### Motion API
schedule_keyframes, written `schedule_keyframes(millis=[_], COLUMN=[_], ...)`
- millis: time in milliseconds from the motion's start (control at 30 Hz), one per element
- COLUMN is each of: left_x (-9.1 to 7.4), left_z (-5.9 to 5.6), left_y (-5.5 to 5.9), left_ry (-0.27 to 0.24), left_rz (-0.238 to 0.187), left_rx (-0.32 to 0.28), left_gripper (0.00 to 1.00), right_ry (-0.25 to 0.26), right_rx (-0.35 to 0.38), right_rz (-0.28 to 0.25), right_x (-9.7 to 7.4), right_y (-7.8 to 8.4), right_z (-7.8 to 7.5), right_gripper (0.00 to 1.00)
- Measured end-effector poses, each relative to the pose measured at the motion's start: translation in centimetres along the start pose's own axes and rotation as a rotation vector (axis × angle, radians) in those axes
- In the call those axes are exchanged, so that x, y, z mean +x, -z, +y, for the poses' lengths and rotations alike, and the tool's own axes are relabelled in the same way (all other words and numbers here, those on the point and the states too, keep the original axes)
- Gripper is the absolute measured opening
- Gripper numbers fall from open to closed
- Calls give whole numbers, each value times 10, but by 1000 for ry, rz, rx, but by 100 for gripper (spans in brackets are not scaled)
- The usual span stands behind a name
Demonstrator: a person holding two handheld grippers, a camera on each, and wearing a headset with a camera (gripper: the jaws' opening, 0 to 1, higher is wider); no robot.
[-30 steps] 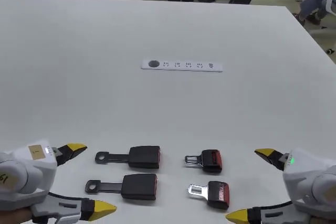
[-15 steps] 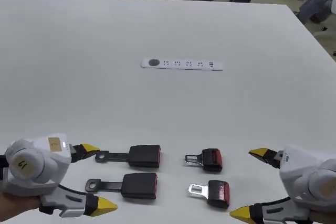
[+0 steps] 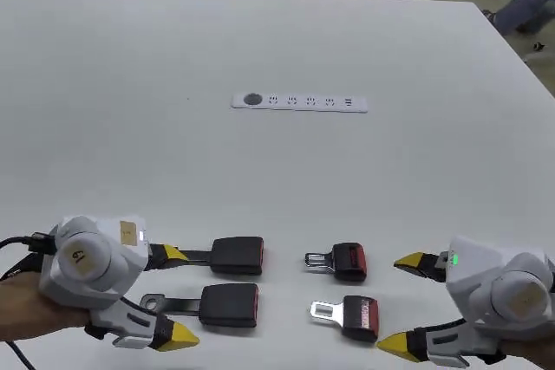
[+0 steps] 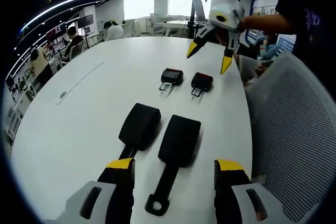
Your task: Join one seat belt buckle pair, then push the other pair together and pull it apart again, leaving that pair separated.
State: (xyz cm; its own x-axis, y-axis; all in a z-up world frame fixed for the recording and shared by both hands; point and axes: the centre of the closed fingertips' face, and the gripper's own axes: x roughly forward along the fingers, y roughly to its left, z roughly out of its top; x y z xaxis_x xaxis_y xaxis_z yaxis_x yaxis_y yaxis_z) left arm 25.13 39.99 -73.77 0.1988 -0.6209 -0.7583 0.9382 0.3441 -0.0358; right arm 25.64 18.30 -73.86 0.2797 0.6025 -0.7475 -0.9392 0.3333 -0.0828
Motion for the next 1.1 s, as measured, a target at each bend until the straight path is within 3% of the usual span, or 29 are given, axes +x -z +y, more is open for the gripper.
schedule_keyframes(millis=[200,567,833,1100], left_x=[11,27,33,38], left_z=[-3,-2,-2,1], left_y=[1,9,11,17], left_ry=[54,98,106,118], left_rz=[53,125,155,179], left_rx=[40,90,113,160], left_gripper=[56,49,39,33], right_ry=[-35,-91,-114,-120], right_rx=[-30,-68,-87,-96], right_rz=[23,80,106,107], right_x=[6,24,29,32], right_y=[2,11,13,15], right_z=[5,12,14,14], right_gripper=[52,41,31,30])
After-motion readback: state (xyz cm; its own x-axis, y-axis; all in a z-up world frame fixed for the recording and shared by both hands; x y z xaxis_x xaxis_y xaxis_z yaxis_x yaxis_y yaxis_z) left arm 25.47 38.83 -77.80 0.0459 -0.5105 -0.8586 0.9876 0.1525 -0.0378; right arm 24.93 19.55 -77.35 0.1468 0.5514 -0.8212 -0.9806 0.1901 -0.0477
